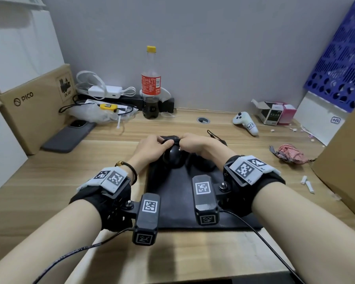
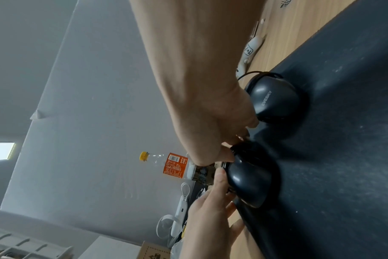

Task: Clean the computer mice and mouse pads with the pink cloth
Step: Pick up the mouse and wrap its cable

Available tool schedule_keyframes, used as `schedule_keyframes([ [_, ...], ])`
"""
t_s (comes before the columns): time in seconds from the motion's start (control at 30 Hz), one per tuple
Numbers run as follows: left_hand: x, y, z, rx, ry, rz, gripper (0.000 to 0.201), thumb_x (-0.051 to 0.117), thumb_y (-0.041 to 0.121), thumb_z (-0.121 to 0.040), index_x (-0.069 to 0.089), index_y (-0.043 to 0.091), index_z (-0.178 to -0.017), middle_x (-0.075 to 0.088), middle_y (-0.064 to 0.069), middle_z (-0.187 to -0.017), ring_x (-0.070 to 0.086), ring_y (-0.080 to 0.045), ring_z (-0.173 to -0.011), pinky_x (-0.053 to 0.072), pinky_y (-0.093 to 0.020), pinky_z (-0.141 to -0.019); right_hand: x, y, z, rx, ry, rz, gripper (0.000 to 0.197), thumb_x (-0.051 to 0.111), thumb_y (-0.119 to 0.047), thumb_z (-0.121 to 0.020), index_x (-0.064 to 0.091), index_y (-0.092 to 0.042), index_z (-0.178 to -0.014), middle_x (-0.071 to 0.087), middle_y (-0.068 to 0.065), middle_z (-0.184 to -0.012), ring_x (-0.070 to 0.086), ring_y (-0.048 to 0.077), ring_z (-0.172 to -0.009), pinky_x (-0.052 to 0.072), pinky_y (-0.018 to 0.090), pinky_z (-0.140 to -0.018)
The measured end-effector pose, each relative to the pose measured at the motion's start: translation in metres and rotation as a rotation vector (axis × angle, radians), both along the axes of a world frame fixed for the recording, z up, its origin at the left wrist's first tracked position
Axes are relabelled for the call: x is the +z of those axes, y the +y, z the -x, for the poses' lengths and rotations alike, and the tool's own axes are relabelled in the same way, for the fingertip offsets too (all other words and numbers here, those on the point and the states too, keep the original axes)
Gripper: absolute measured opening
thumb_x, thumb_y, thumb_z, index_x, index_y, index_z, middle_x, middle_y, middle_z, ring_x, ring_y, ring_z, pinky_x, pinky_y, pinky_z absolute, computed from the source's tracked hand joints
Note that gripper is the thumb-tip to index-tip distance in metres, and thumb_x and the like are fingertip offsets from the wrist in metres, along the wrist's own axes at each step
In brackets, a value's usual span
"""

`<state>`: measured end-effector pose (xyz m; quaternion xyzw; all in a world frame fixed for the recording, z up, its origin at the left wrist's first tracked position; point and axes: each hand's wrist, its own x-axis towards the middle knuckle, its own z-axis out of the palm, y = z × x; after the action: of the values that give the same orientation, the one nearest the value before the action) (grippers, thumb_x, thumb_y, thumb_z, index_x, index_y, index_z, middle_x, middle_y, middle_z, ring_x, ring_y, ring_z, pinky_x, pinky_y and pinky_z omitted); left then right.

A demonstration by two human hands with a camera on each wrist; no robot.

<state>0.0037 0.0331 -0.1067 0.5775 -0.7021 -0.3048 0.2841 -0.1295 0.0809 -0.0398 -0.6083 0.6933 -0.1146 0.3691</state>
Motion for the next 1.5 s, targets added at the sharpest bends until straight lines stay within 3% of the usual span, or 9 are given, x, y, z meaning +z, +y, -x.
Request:
schedule_keyframes([
  [0.07, 0.002, 0.003, 0.002, 0.000, -0.010, 0.010, 0.031, 0.059, 0.050, -0.086, 0.069, 0.022, -0.096, 0.071, -0.002, -0.099, 0.063, -0.024, -0.100, 0.050, -0.037, -0.087, 0.002, 0.003, 0.000, -0.001, -0.014, -0.022, 0.036, 0.034, -0.005, -0.090, 0.065, -0.005, -0.108, 0.063, 0.013, -0.090, 0.057, 0.026, -0.078, 0.044, 0.029, -0.060],
  [0.2, 0.006, 0.008, 0.003, 0.014, -0.026, 0.015, 0.040, 0.060, 0.046, -0.087, 0.059, 0.019, -0.116, 0.066, 0.000, -0.115, 0.059, -0.022, -0.111, 0.046, -0.037, -0.095, 0.007, 0.005, 0.003, -0.057, -0.019, 0.030, 0.026, 0.031, -0.001, -0.091, 0.050, -0.010, -0.075, 0.042, 0.004, -0.065, 0.037, 0.018, -0.057, 0.028, 0.029, -0.051],
  [0.4, 0.009, 0.011, 0.002, 0.008, -0.043, 0.006, 0.041, 0.061, 0.048, -0.086, 0.057, 0.021, -0.116, 0.065, 0.000, -0.116, 0.058, -0.023, -0.111, 0.046, -0.038, -0.096, 0.007, 0.001, 0.006, -0.096, -0.096, 0.023, 0.027, 0.032, -0.001, -0.091, 0.046, -0.012, -0.071, 0.038, 0.004, -0.063, 0.034, 0.018, -0.057, 0.028, 0.027, -0.052],
  [0.6, 0.009, 0.021, 0.002, 0.003, 0.113, -0.031, 0.034, 0.066, 0.039, -0.085, 0.060, 0.019, -0.111, 0.066, -0.002, -0.105, 0.061, -0.021, -0.105, 0.047, -0.037, -0.095, 0.001, 0.003, 0.007, -0.155, -0.119, 0.052, 0.033, 0.035, -0.011, -0.095, 0.055, -0.009, -0.120, 0.045, 0.002, -0.081, 0.044, 0.019, -0.080, 0.043, 0.029, -0.066],
  [0.73, 0.011, 0.025, -0.003, -0.043, 0.101, -0.056, 0.036, 0.065, 0.034, -0.086, 0.059, 0.018, -0.118, 0.064, -0.006, -0.115, 0.059, -0.022, -0.108, 0.047, -0.038, -0.097, -0.001, 0.011, 0.010, -0.147, -0.121, 0.079, 0.035, 0.036, -0.010, -0.096, 0.056, -0.004, -0.126, 0.045, 0.000, -0.081, 0.043, 0.019, -0.089, 0.042, 0.033, -0.080],
  [0.93, 0.020, 0.032, -0.006, -0.147, 0.035, 0.033, 0.041, 0.066, 0.022, -0.086, 0.057, 0.013, -0.125, 0.059, -0.005, -0.125, 0.054, -0.020, -0.116, 0.043, -0.031, -0.098, 0.000, 0.011, 0.016, -0.035, -0.056, 0.112, 0.036, 0.039, -0.008, -0.095, 0.056, 0.004, -0.124, 0.041, 0.004, -0.074, 0.037, 0.017, -0.069, 0.033, 0.027, -0.061],
  [1.07, 0.025, 0.015, -0.002, -0.195, 0.031, 0.075, 0.021, 0.065, 0.023, -0.086, 0.067, 0.015, -0.106, 0.064, -0.003, -0.096, 0.059, -0.018, -0.089, 0.044, -0.025, -0.075, -0.008, -0.014, 0.021, -0.007, -0.027, 0.239, 0.023, 0.050, -0.016, -0.097, 0.067, -0.001, -0.102, 0.048, 0.000, -0.067, 0.041, 0.012, -0.054, 0.034, 0.020, -0.046],
  [1.2, 0.032, -0.015, 0.001, -0.418, 0.089, -0.066, 0.006, 0.067, 0.018, -0.087, 0.062, 0.013, -0.088, 0.050, 0.004, -0.071, 0.042, -0.006, -0.062, 0.033, -0.010, -0.052, -0.030, -0.053, 0.024, 0.017, -0.043, 0.303, 0.011, 0.055, -0.021, -0.096, 0.060, -0.012, -0.093, 0.051, -0.006, -0.066, 0.044, 0.006, -0.058, 0.035, 0.014, -0.046],
  [1.5, 0.053, -0.034, -0.003, -0.530, -0.023, -0.336, 0.007, 0.072, 0.017, -0.084, 0.066, 0.013, -0.083, 0.052, 0.006, -0.067, 0.044, -0.002, -0.059, 0.036, -0.007, -0.054, -0.010, -0.081, 0.027, 0.204, 0.132, 0.022, 0.023, 0.047, -0.017, -0.092, 0.060, -0.020, -0.073, 0.054, -0.003, -0.059, 0.050, 0.018, -0.056, 0.041, 0.027, -0.056],
])
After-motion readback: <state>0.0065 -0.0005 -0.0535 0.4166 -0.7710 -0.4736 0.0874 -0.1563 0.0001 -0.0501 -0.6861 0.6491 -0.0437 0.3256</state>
